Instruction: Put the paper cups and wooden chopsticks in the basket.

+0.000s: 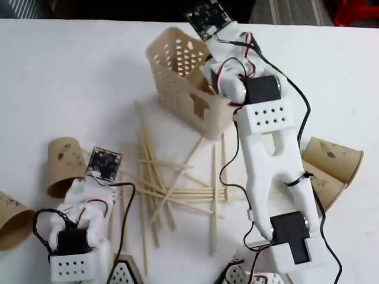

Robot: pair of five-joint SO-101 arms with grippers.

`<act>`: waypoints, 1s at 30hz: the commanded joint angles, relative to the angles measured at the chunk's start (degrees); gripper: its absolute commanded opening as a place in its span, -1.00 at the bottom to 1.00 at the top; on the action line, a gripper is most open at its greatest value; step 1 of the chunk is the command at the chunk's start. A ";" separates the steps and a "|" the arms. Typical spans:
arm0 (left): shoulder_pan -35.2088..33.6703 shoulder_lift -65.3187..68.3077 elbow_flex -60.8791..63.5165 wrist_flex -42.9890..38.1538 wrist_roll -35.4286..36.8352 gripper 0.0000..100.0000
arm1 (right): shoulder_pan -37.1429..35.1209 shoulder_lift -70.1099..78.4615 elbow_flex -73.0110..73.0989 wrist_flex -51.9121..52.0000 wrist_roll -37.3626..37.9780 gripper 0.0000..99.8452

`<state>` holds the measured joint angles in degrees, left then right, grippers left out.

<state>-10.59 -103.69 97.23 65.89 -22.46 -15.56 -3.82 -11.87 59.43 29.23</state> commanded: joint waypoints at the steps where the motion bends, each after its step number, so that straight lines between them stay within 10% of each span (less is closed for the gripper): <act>1: 0.04 -0.31 -0.26 -0.97 -0.35 -0.95 | -3.38 -0.13 -5.10 2.77 -0.53 -0.42; 25: 0.04 -0.31 -0.26 -0.88 -0.35 -0.95 | -13.14 32.22 -35.16 8.48 -0.44 -0.43; 30: 0.04 -0.31 -0.26 -0.88 -0.35 -0.95 | -12.97 39.08 -44.57 10.42 0.35 -0.73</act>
<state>-10.59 -103.69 97.23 65.89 -22.46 -29.19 34.51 -49.76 69.27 29.14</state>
